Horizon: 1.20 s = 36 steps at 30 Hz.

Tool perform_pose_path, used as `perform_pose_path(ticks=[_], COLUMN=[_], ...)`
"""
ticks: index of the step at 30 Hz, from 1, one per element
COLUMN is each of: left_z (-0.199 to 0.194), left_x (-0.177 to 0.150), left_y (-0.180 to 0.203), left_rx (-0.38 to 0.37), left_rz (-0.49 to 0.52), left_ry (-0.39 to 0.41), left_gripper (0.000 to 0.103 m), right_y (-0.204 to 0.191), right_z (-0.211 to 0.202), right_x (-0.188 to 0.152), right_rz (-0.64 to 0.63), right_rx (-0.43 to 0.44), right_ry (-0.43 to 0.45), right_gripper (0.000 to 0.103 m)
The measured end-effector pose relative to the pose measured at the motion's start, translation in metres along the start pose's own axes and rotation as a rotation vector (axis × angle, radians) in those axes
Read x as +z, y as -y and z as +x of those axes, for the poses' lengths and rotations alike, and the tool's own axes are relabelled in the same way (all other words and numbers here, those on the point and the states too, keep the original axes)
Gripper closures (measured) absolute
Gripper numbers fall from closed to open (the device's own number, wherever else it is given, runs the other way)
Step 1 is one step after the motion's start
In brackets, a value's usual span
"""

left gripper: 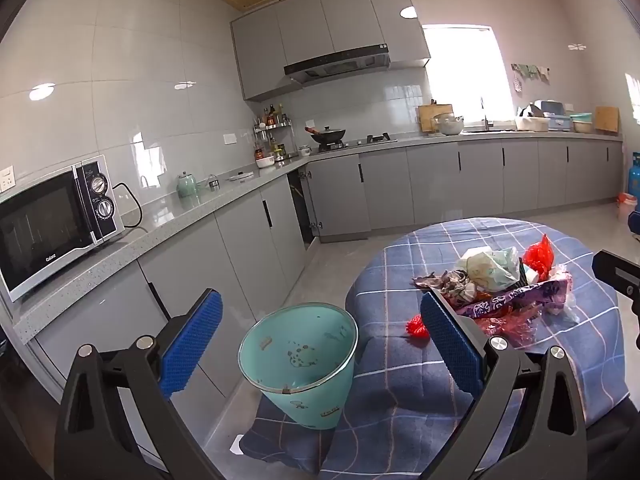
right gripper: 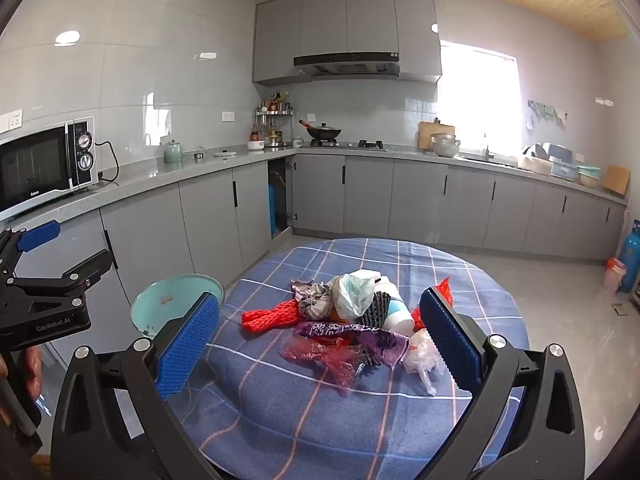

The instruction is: Collect trash

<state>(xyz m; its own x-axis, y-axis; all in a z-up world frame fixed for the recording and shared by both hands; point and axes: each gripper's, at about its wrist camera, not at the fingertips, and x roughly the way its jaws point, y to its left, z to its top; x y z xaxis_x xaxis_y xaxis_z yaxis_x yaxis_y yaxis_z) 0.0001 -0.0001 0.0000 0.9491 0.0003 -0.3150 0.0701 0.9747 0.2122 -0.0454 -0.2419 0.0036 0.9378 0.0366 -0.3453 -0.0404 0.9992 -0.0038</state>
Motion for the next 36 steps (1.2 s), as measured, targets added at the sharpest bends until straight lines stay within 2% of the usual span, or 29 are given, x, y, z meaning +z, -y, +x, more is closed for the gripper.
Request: perform_pose_path(ticks=[13, 36], left_z=[0.002, 0.001], left_x=[-0.001, 0.002], left_y=[-0.012, -0.008], left_rx=[0.001, 0.025], left_rz=[-0.007, 0.005], left_ry=[0.005, 0.01], left_gripper=[0.005, 0.005], right_y=[0.0, 0.0], right_z=[0.001, 0.001], right_x=[0.0, -0.001], right_rz=[-0.002, -0.003], right_rx=[-0.001, -0.002], right_ry=[-0.007, -0.005], right_gripper=[0.004, 0.004])
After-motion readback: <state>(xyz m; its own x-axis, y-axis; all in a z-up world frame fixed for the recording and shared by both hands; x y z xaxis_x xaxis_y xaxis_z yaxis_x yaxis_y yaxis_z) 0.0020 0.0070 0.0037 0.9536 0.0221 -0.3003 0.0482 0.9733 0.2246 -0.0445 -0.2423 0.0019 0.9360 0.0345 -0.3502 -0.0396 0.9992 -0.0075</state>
